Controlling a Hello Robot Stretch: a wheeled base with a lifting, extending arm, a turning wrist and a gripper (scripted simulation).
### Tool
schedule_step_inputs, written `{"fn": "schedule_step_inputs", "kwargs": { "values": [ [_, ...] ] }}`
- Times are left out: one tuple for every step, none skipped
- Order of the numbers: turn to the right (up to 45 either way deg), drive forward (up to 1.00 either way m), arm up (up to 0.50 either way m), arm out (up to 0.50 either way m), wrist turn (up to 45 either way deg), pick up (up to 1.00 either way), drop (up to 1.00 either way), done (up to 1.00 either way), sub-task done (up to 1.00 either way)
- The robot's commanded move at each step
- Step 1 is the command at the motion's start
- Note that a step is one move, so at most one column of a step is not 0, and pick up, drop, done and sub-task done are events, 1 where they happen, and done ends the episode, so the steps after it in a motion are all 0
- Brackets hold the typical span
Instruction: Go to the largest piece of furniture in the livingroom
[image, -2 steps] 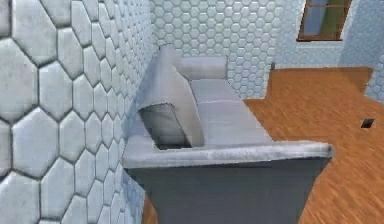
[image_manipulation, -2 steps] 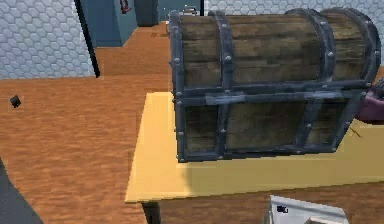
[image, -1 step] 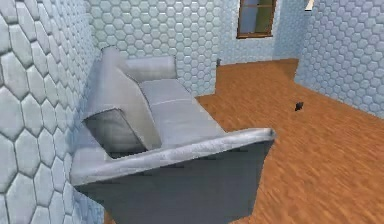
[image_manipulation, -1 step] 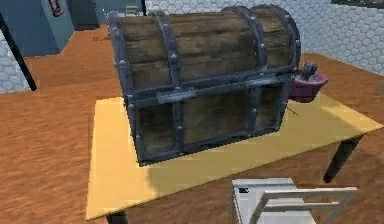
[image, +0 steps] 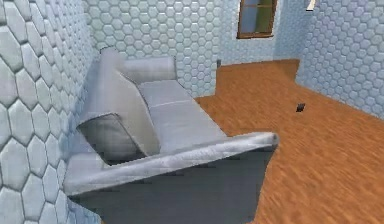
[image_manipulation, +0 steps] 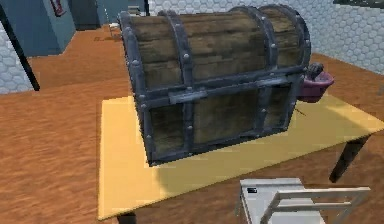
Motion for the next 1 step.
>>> {"fn": "schedule_step_inputs", "kwargs": {
  "values": [
    [-9.0,0.00,0.00,0.00,0.0,0.00,0.00,0.00,0.00]
  ]
}}
